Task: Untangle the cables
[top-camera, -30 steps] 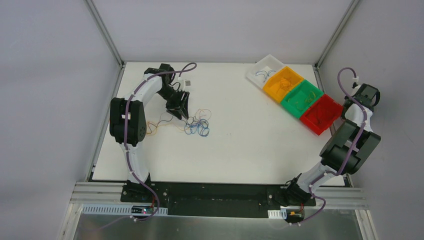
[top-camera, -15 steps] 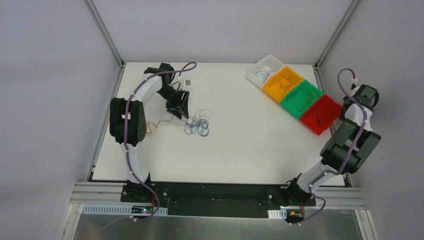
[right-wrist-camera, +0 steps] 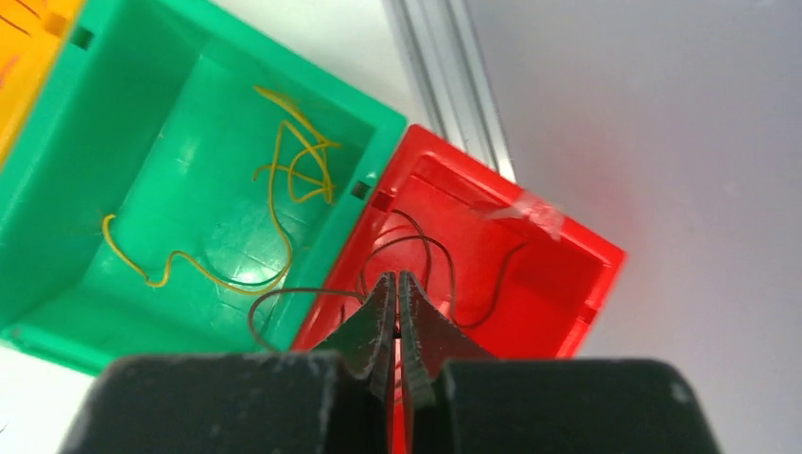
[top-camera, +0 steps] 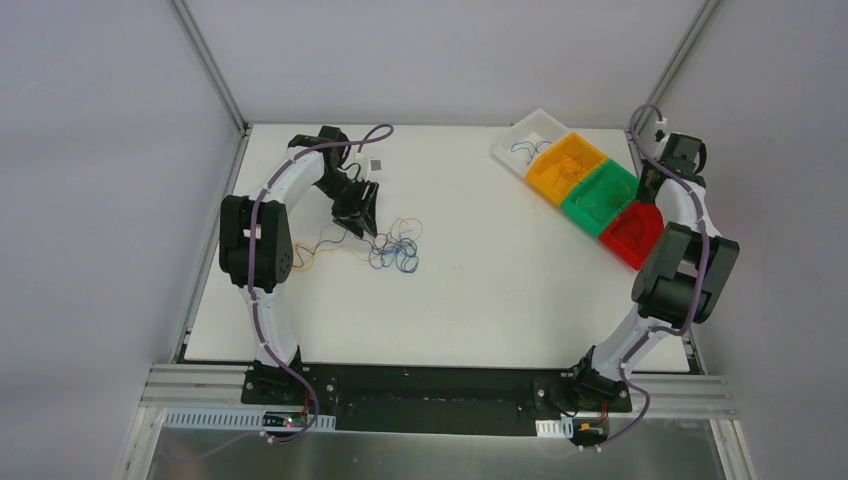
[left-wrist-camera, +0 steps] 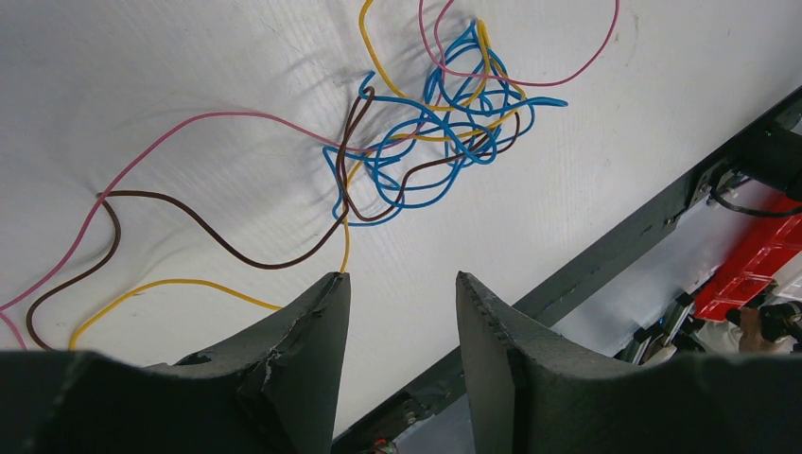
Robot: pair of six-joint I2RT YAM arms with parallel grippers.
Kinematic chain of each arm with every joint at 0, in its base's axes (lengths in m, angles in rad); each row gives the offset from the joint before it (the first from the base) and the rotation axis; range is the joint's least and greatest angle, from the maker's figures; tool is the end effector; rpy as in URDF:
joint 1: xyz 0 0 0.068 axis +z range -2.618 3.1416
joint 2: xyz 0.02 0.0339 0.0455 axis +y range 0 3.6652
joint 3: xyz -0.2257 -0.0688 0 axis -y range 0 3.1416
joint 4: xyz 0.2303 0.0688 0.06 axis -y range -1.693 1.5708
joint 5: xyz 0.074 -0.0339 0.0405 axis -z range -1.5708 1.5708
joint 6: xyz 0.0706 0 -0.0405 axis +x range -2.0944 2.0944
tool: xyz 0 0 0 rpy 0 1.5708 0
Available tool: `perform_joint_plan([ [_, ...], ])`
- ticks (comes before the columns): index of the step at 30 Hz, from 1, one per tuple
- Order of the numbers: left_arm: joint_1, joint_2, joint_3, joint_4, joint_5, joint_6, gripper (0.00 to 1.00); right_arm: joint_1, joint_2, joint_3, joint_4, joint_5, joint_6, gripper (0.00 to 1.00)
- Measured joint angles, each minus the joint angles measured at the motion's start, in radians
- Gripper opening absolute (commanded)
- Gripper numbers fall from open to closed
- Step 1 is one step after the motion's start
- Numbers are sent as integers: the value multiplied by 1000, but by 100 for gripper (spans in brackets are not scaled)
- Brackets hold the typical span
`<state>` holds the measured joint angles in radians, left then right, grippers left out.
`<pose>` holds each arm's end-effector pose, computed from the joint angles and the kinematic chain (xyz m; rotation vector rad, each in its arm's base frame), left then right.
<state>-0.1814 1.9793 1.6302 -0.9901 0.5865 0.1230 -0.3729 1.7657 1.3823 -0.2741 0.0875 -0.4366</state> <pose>0.3638 -0.1065 0.1690 0.5231 2.7600 -0.8569 0.3833 -0.1566 0.2162 -0.0236 2.2800 -0.5327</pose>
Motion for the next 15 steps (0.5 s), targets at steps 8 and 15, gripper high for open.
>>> perform_joint_plan([
  [8,0,0,0,0,-1,0,46,-5,99,-73,24,81,-24,0],
  [15,0,0,0,0,-1,0,46,-48,98,-111,60,117,-63,15],
])
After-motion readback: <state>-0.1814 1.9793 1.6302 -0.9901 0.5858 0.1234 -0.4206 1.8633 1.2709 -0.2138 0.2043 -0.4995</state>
